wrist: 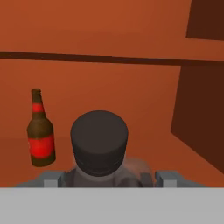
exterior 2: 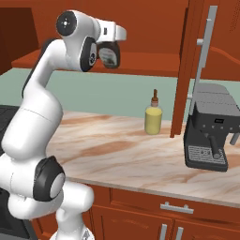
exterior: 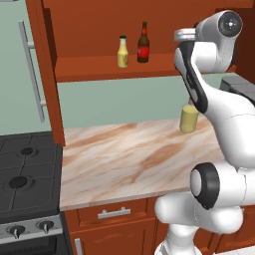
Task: Pick the syrup bottle and mustard from the counter and place them in the cabinet.
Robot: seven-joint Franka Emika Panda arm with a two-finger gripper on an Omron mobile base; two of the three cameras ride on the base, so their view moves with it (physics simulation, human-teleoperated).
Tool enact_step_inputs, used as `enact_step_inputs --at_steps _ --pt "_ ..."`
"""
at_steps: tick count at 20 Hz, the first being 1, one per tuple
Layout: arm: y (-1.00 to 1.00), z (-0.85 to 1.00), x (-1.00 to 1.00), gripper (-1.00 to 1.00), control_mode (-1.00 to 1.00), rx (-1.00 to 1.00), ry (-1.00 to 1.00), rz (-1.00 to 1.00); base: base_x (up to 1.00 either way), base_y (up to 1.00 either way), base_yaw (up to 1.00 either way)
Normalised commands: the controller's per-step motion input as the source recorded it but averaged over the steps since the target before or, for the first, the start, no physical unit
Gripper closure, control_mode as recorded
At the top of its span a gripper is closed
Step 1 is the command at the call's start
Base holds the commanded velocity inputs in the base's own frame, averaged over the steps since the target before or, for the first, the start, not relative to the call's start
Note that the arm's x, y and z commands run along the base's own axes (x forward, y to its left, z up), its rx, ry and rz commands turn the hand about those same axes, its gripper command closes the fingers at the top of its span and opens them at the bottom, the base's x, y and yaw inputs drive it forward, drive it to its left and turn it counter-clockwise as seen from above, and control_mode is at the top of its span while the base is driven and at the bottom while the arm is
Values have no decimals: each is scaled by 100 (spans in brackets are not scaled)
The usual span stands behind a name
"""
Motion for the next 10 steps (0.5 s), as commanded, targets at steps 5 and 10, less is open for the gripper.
enact_step_inputs --at_steps 5,10 --pt "4 0 34 100 -100 0 -1 0 0 0 0" --pt "5 0 32 100 -100 -1 0 0 0 0 0"
